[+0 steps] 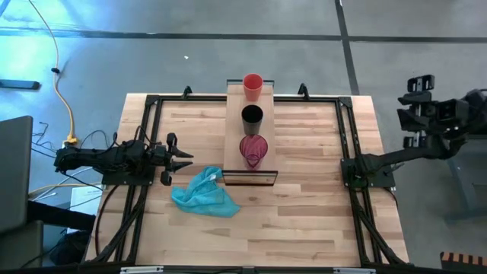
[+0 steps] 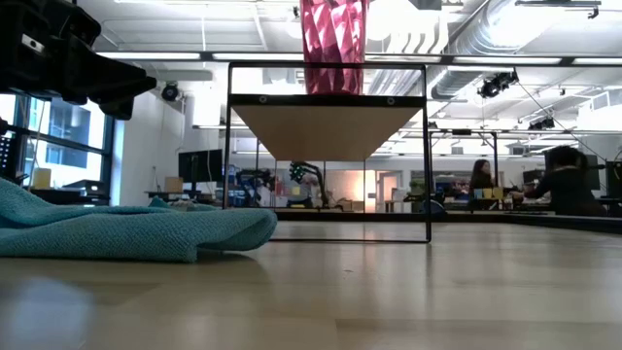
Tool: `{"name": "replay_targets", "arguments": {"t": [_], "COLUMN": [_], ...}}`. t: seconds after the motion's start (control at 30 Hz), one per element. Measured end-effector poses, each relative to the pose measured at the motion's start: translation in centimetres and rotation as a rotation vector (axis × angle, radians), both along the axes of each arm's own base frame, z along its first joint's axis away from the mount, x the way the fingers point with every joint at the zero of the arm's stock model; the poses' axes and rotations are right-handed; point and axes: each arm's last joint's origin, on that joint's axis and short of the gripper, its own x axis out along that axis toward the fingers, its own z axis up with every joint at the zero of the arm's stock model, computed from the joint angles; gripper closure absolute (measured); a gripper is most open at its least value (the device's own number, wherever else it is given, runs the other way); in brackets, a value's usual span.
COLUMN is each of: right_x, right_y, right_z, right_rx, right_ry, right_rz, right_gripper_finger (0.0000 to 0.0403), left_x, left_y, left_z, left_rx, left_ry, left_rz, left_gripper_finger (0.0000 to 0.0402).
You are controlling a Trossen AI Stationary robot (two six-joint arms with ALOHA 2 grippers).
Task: Stack small to large cups/mugs on shelf
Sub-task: Return to Home Position
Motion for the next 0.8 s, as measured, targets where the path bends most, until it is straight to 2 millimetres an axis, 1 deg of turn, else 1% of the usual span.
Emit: {"name": "replay_targets", "arguments": {"t": [0.2,0.3,0.43,0.53,0.6,0.7,0.8], "right_x": [-1.7,-2.5,-2.9,-2.9,-3.0,-3.0,-3.8], "right_y": [-0.6,-0.8,-0.9,-1.0,-1.2,-1.4,-1.8], "right_z": [-3.3,-4.8,-6.5,-7.4,-8.0,-8.1,-7.5], "right_rx": [0.070,0.133,0.160,0.191,0.198,0.213,0.227], "right_ry": [-0.090,-0.132,-0.142,-0.137,-0.134,-0.119,-0.153], "right_rz": [-0.074,-0.068,-0.060,-0.112,-0.158,-0.267,-0.354], "right_gripper_finger": [0.0288,0.0288,0.0288,0.0288,0.0288,0.0288,0.0289], "left_x": [0.0,0.0,0.0,0.0,0.0,0.0,0.0], "left_y": [0.0,0.0,0.0,0.0,0.0,0.0,0.0], "left_z": [0.0,0.0,0.0,0.0,0.0,0.0,0.0], "left_rx": [0.000,0.000,0.000,0.000,0.000,0.000,0.000], "left_ry": [0.000,0.000,0.000,0.000,0.000,0.000,0.000], "left_rz": [0.000,0.000,0.000,0.000,0.000,0.000,0.000], "left_gripper_finger": [0.0305,0.0305,0.0305,0.0305,0.0305,0.0305,0.0305]}}
